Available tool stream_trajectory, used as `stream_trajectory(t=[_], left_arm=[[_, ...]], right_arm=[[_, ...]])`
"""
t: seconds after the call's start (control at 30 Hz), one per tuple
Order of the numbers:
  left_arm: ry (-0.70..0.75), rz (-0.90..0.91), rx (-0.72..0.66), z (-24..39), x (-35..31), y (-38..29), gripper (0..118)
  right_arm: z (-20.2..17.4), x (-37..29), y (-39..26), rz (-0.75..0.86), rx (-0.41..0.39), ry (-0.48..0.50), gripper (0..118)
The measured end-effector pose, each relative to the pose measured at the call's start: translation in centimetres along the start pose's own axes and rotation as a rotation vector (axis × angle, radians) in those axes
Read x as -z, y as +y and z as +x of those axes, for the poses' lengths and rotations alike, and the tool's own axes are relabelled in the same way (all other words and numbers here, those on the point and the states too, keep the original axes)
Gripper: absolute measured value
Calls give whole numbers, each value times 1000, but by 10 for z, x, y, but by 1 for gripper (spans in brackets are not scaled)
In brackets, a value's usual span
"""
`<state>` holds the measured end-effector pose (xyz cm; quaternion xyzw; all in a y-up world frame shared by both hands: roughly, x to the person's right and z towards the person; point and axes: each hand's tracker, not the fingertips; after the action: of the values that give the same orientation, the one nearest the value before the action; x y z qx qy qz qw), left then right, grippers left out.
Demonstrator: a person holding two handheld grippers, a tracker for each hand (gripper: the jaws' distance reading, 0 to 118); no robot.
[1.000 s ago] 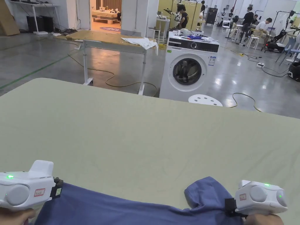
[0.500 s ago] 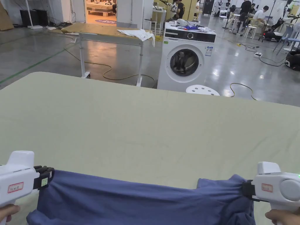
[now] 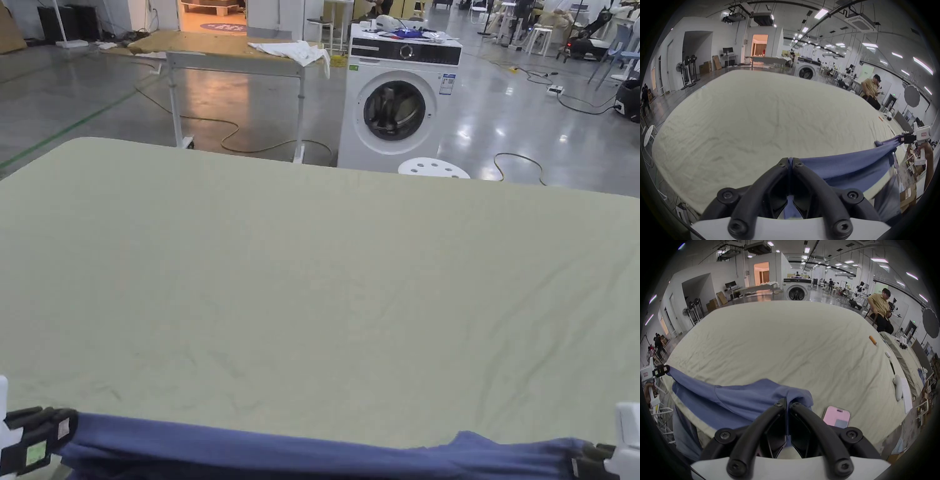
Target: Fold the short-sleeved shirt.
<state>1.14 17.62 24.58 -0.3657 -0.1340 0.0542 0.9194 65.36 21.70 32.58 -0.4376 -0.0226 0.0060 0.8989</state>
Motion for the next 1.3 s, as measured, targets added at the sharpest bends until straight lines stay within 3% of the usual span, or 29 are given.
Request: stream_trajectory(t=[0.1,0.3,0.5,0.53,0.6,0.73,0.77,0.9,1.2,1.3], left_arm=[[11,-93,4,-8,4,-18,0],[55,-242,53,7,22,-48,1],[97,-234,78,30,25,-50,1],[102,-230,73,37,18,-48,5],[107,-211,57,41,13,-46,12],[107,-124,39,61,0,-33,55],[97,-91,44,67,-2,-28,57],[80,39,79,92,-4,-7,57],[165,401,178,147,8,35,56],[192,510,190,163,3,45,51]], right_arm=[[-3,5,-18,-88,-53,-25,0],[-10,39,-52,-197,-68,-37,1],[-14,60,-62,-210,-46,-40,1],[-15,59,-61,-210,-47,-42,2],[-19,51,-56,-209,-60,-80,15],[-22,18,-37,-118,-67,-132,75],[-22,11,-31,-86,-65,-139,77],[-36,-11,-4,54,-56,-183,77],[-96,5,33,585,100,-82,76],[-122,4,39,718,92,-106,61]])
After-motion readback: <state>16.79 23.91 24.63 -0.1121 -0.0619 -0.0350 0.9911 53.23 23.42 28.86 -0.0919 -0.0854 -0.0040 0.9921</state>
